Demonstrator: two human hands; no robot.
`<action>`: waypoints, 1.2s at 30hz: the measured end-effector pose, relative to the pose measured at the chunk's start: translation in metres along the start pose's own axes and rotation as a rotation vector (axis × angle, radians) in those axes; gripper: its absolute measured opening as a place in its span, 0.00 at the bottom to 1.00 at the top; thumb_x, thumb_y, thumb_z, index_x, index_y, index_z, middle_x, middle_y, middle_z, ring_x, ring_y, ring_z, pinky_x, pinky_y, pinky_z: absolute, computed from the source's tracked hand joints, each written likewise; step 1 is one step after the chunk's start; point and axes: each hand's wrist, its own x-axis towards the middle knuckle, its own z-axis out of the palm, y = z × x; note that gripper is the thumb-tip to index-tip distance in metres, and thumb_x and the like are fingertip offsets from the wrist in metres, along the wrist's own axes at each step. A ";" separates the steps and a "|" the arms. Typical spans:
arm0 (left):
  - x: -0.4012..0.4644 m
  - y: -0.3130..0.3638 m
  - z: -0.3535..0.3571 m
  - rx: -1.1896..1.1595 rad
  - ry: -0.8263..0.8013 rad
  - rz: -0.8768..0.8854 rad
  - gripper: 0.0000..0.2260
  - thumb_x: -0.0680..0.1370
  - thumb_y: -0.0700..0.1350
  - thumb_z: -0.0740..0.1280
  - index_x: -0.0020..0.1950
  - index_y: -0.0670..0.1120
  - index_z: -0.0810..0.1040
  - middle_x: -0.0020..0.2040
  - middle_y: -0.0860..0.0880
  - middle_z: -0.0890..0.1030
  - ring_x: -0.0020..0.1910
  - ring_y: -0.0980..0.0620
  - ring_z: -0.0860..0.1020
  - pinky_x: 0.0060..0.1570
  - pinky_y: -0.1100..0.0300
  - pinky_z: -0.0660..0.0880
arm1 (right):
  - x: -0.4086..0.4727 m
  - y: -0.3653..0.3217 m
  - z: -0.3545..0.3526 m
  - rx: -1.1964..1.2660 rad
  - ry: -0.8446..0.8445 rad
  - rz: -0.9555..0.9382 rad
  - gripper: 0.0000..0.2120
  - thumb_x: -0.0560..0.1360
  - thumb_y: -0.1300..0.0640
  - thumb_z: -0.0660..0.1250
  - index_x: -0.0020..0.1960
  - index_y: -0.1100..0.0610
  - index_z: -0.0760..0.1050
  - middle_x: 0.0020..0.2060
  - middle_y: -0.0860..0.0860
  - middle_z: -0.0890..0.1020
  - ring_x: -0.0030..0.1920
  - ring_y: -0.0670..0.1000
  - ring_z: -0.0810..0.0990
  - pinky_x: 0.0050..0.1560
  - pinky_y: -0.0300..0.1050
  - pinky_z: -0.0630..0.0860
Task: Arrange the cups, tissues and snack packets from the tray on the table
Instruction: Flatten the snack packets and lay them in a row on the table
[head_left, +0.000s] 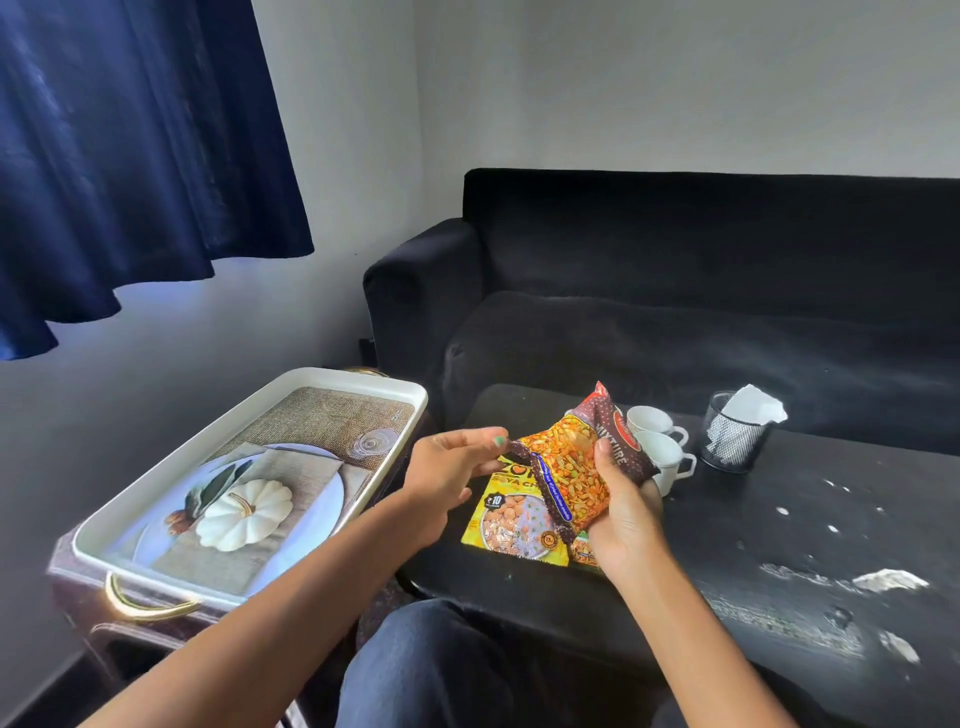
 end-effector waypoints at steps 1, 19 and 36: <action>0.000 0.001 -0.003 0.024 0.003 0.003 0.02 0.75 0.44 0.71 0.45 0.49 0.84 0.45 0.53 0.85 0.46 0.56 0.80 0.52 0.53 0.68 | -0.001 0.000 0.000 -0.006 0.004 0.005 0.24 0.71 0.60 0.71 0.65 0.57 0.69 0.58 0.56 0.80 0.54 0.57 0.80 0.44 0.53 0.78; 0.003 0.010 -0.016 1.046 -0.008 0.339 0.06 0.73 0.54 0.69 0.38 0.55 0.79 0.41 0.57 0.82 0.45 0.55 0.79 0.62 0.48 0.70 | 0.002 0.006 -0.003 -0.210 -0.014 -0.068 0.21 0.68 0.58 0.75 0.58 0.56 0.71 0.54 0.56 0.81 0.53 0.57 0.81 0.55 0.59 0.78; -0.008 0.003 0.025 0.099 -0.141 0.127 0.11 0.80 0.52 0.62 0.55 0.48 0.80 0.51 0.50 0.84 0.52 0.53 0.81 0.53 0.58 0.75 | -0.019 -0.016 -0.024 -0.848 -0.271 -0.233 0.39 0.56 0.38 0.75 0.64 0.45 0.68 0.55 0.43 0.80 0.57 0.46 0.78 0.62 0.52 0.73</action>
